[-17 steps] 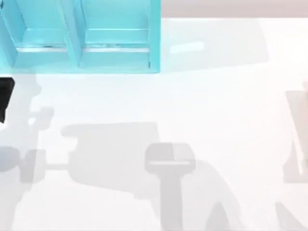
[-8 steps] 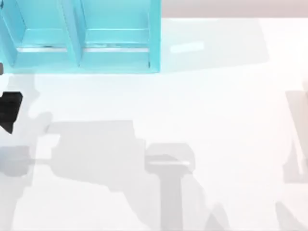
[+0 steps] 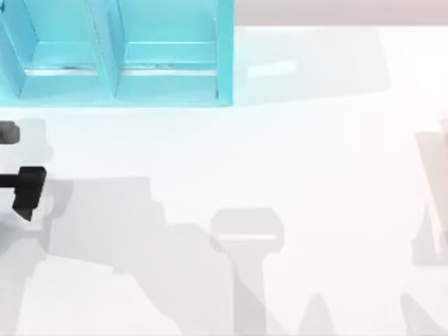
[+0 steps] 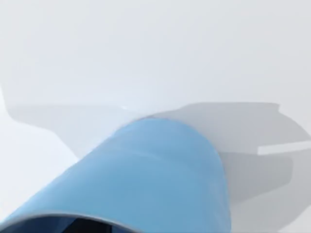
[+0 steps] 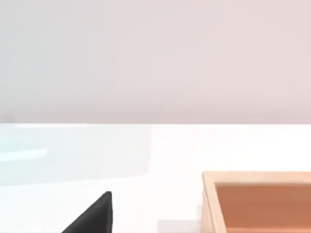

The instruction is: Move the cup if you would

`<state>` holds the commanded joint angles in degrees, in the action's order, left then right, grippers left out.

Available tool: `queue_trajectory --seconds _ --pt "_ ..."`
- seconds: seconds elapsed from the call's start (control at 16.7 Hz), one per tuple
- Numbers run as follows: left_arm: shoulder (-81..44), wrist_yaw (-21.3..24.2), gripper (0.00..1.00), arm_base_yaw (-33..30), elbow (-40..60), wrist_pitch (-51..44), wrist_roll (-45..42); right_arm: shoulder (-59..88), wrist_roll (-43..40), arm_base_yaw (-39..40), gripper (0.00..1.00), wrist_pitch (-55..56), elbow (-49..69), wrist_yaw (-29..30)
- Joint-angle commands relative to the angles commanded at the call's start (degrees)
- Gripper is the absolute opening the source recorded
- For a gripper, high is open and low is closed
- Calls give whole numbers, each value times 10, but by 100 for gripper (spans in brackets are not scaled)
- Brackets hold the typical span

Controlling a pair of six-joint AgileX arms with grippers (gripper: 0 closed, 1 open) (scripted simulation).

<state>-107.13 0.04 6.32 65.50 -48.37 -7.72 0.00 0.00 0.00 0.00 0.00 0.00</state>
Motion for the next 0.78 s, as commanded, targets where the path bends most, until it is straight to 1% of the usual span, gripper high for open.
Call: queue_trajectory --seconds 0.12,0.78 --pt "0 0 100 0 0 0 0 0 0 0 100 0 0 0" --pt "0 0 17 0 0 0 0 0 0 0 100 0 0 0"
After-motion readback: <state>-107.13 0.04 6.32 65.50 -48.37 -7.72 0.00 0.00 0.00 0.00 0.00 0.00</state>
